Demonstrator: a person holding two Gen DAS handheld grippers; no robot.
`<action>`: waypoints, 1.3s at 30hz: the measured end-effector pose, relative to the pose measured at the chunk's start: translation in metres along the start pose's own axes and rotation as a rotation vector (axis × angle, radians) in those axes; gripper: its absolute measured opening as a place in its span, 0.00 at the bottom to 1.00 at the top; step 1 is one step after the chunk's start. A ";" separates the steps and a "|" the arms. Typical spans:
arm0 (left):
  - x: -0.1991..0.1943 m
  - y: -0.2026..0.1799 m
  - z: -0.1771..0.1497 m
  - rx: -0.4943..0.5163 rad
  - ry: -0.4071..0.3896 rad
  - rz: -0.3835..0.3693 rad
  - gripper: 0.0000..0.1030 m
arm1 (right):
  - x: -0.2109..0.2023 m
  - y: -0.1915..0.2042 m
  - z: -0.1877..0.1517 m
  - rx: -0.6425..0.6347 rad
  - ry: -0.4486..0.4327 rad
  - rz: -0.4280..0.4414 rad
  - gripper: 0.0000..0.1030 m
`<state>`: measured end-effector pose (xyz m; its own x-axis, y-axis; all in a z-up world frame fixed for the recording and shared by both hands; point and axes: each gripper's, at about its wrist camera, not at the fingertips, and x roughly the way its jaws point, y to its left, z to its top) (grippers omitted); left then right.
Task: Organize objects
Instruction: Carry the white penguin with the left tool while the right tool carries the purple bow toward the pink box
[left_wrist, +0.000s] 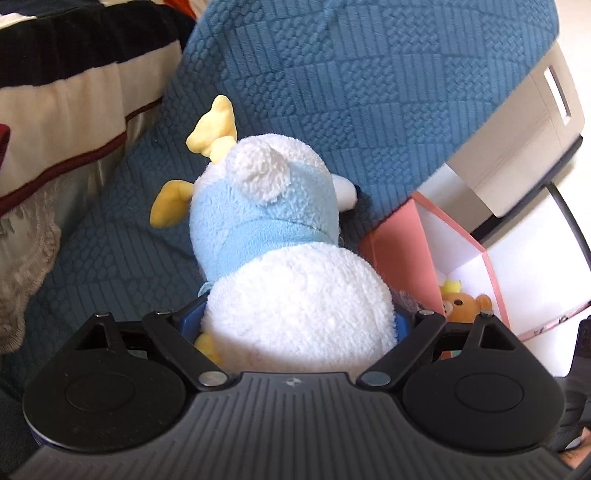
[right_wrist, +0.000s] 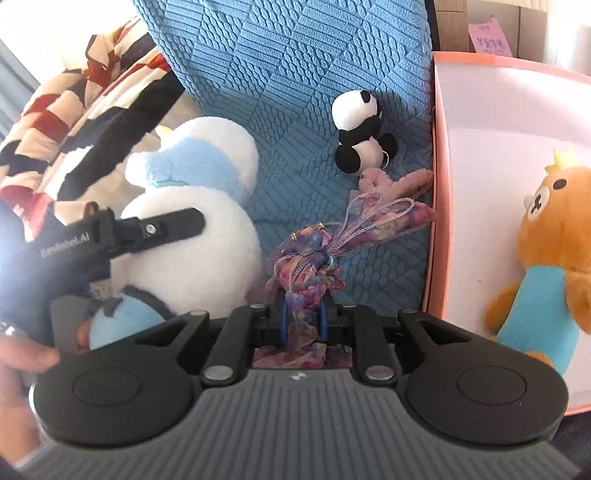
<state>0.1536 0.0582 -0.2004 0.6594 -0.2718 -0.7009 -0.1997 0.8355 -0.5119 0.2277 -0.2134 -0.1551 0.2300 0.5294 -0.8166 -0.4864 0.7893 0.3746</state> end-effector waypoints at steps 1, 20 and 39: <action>0.001 -0.004 -0.001 0.004 0.008 0.003 0.90 | -0.002 0.000 0.000 -0.002 -0.004 -0.008 0.19; -0.016 -0.078 0.037 0.046 0.068 -0.051 0.90 | -0.064 -0.021 0.023 0.018 -0.093 -0.025 0.19; -0.028 -0.176 0.077 0.188 0.071 -0.097 0.90 | -0.134 -0.043 0.050 0.025 -0.201 -0.026 0.19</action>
<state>0.2258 -0.0442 -0.0527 0.6147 -0.3827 -0.6897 0.0050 0.8763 -0.4818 0.2605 -0.3023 -0.0400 0.4069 0.5579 -0.7233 -0.4578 0.8098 0.3671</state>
